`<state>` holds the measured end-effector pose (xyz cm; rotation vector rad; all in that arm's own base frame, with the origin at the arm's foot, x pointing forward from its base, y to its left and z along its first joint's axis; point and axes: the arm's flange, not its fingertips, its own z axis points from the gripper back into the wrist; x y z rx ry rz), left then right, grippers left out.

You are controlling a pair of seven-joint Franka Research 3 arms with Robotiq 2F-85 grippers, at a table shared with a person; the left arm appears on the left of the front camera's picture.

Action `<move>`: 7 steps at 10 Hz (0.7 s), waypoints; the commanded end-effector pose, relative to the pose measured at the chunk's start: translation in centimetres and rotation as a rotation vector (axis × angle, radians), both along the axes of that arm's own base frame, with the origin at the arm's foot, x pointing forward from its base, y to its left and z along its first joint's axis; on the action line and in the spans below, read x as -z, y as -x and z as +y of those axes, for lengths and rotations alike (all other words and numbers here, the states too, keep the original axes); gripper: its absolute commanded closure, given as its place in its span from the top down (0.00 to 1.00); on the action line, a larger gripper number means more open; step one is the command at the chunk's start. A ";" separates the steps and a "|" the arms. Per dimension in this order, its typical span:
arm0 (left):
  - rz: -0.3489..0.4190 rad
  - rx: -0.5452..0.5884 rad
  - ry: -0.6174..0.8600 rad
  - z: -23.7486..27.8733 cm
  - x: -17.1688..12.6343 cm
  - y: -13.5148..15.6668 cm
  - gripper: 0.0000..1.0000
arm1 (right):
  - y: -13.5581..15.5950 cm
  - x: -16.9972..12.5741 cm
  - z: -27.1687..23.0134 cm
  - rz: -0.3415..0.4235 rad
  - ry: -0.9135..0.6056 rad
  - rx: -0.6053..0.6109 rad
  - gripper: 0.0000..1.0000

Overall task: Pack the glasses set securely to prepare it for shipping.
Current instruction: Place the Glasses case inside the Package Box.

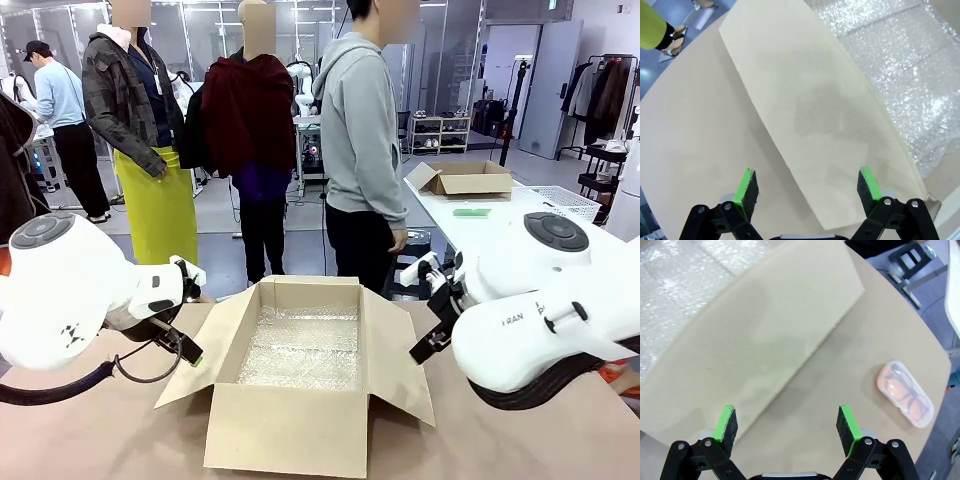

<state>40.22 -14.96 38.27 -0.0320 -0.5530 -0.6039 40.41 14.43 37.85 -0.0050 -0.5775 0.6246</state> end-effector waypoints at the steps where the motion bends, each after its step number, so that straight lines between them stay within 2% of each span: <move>1: 0.059 0.057 -0.025 2.7 -4.2 1.8 1.00 | 0.1 -1.7 -1.8 -0.007 0.020 0.086 1.00; 3: 0.117 0.173 0.044 5.1 -9.7 4.4 1.00 | 0.1 -3.6 -5.2 0.003 -0.002 0.137 1.00; 4: 0.128 0.173 0.047 6.4 -12.1 5.6 1.00 | -0.1 -4.7 -7.0 0.021 -0.018 0.150 1.00; 7: 0.073 0.256 0.109 9.4 -17.6 8.5 1.00 | 0.4 -6.5 -10.8 0.022 -0.004 0.234 1.00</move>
